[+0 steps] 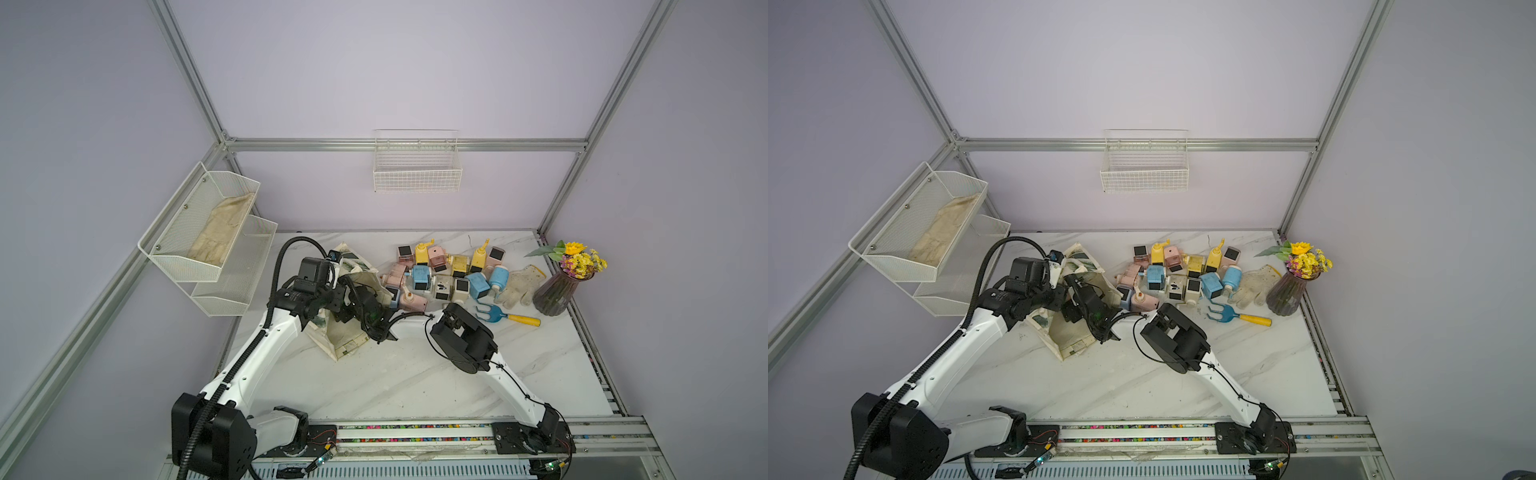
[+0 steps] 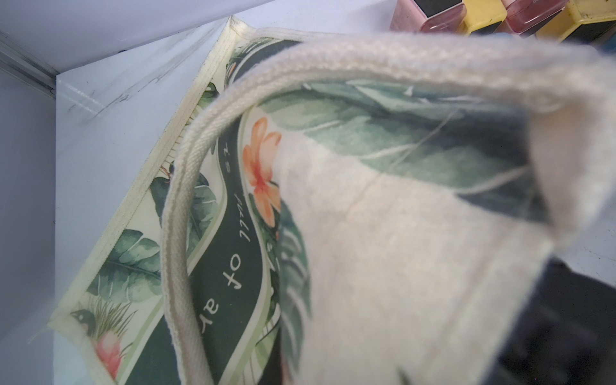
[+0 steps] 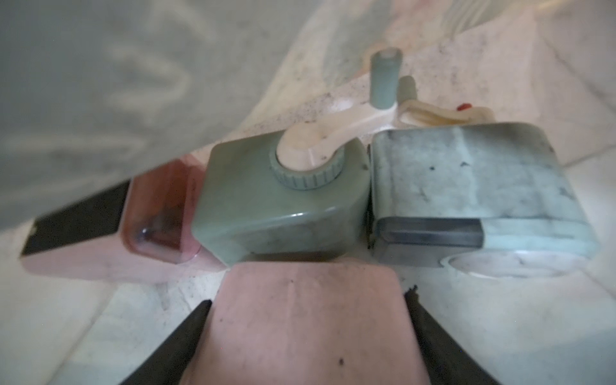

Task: Take out the pencil sharpeners from the tote bags
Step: Pick up the pencil sharpener from the canvas bag, then place the pencil sharpener at the center of the board.

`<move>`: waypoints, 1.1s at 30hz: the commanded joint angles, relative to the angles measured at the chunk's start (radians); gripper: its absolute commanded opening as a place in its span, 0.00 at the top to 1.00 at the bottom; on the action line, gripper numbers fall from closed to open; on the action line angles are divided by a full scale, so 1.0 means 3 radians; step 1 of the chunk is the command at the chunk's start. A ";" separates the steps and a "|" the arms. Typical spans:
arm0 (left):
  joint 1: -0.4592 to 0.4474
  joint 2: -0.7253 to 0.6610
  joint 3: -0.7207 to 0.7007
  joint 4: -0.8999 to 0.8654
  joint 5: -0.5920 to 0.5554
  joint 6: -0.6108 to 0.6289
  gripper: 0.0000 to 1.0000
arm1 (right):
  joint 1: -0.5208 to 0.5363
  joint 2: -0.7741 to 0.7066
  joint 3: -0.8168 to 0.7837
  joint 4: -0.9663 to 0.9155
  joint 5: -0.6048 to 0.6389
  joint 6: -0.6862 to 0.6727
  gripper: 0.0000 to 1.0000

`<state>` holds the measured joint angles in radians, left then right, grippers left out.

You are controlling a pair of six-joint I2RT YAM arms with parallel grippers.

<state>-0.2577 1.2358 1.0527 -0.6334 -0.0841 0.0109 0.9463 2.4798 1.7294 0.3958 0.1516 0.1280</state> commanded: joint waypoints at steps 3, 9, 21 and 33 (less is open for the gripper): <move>-0.0015 0.0006 0.0343 0.0005 -0.0025 -0.0098 1.00 | 0.0055 -0.0230 -0.0206 0.0026 0.0109 -0.0102 0.37; -0.0021 0.0008 0.0362 -0.0020 -0.0017 -0.0125 1.00 | 0.0152 -0.1031 -0.0886 0.0240 -0.0190 -0.0283 0.41; -0.0024 0.0014 0.0372 -0.0025 -0.0044 -0.0123 1.00 | 0.0246 -0.2518 -0.2240 0.0002 -0.0186 0.0019 0.45; -0.0026 0.0019 0.0372 -0.0026 -0.0062 -0.0113 1.00 | 0.0147 -0.3375 -0.2978 -0.0443 0.0766 0.0632 0.45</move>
<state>-0.2626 1.2438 1.0733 -0.6605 -0.0937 0.0071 1.0096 1.4914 0.8497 0.3115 0.2367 0.2447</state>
